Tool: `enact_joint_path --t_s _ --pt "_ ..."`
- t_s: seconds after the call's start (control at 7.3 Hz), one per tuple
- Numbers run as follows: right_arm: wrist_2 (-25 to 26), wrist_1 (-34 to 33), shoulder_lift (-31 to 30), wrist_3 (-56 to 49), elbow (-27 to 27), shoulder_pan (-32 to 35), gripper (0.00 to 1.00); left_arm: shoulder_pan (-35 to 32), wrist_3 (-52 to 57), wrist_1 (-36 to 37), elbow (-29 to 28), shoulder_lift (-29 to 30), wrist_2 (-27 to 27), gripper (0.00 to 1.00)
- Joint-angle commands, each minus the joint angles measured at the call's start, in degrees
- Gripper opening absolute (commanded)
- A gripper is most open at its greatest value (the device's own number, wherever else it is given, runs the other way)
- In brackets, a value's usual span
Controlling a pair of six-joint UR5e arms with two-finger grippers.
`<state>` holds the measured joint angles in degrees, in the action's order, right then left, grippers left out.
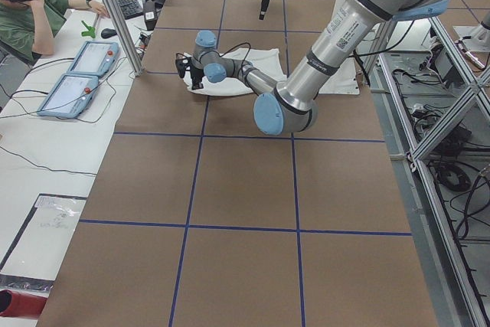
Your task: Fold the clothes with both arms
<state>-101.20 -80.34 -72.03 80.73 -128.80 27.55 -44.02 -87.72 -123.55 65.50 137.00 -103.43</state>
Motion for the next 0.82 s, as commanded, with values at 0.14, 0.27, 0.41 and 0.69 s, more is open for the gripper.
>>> enact_joint_path --t_s 0.14,0.27,0.41,0.69 --pt "0.30 -0.08 0.05 0.05 0.47 -0.04 1.00 -0.37 0.80 -12.21 -13.87 6.43 6.82 0.00" --pt "0.39 0.00 0.05 0.05 0.83 -0.04 1.00 -0.45 0.88 -12.59 -13.91 6.43 6.84 0.11" --pt "0.56 -0.08 0.05 -0.04 1.26 0.14 1.00 -1.06 2.71 -12.50 -13.91 6.35 6.84 0.99" --pt "0.57 -0.70 0.14 -0.74 4.24 1.10 1.00 -6.06 5.96 -12.41 -13.47 6.08 1.61 1.00"
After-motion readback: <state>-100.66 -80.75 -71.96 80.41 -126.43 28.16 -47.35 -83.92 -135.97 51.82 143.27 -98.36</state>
